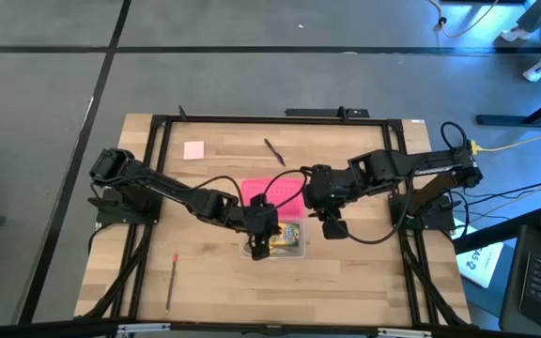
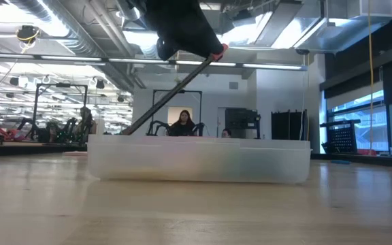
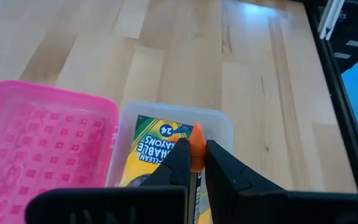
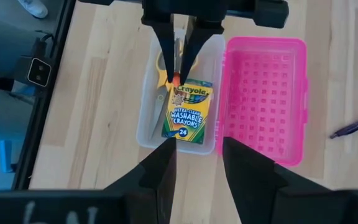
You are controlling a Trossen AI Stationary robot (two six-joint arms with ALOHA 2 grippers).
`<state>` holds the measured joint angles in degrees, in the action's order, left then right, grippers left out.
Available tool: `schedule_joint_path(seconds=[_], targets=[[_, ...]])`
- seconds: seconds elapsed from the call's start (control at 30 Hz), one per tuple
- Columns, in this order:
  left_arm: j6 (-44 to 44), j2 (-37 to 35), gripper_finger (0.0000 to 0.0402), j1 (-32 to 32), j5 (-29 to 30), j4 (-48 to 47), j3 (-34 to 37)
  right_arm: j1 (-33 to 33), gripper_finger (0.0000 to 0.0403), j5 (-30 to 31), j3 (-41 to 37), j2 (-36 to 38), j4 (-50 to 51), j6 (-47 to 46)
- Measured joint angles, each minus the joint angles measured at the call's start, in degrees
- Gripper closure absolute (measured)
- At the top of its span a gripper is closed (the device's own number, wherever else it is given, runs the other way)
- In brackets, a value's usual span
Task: Pack school essentials
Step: Put the top black pencil into the pink supply box
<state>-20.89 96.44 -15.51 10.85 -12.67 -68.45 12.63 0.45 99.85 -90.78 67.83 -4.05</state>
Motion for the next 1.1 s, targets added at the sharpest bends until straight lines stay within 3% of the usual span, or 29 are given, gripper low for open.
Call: schedule_joint_path(seconds=[1.1], targets=[[-3.0,2.7,0.0387,-0.9,0.6,-0.2,0.0,0.0,0.027,0.0,0.0,-0.1,-0.8,0.0]])
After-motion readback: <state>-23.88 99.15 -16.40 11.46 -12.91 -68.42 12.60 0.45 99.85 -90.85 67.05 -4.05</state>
